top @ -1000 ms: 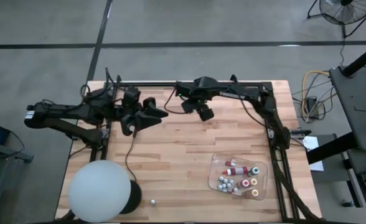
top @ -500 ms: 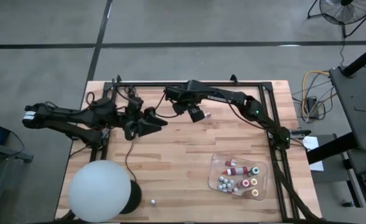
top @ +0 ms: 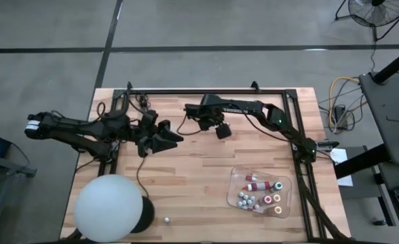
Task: Pick & Place food coloring
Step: Put the pink food color into the transparent bin
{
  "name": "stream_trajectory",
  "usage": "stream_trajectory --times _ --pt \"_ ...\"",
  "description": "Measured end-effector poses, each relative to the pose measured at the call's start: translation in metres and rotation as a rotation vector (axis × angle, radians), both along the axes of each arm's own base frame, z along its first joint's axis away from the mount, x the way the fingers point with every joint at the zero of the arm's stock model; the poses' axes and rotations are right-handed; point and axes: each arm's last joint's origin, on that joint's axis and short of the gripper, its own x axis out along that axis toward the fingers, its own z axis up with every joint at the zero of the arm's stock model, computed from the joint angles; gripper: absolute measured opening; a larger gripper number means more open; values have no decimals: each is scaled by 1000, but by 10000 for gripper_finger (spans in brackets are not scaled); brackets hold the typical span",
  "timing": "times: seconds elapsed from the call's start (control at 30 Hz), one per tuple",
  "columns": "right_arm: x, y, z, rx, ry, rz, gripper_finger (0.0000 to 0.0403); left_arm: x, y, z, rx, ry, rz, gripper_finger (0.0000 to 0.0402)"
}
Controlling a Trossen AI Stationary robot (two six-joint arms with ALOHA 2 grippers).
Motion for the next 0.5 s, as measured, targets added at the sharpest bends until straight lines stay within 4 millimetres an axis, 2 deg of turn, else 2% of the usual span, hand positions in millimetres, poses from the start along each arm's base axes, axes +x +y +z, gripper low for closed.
stream_trajectory --times 0.17,0.5 --pt "-5 0 -18 10 32 -12 250 0 0 0 0 -1 -2 181" --pt "-6 0 -31 34 28 8 253 0 0 -1 17 -3 2 181"
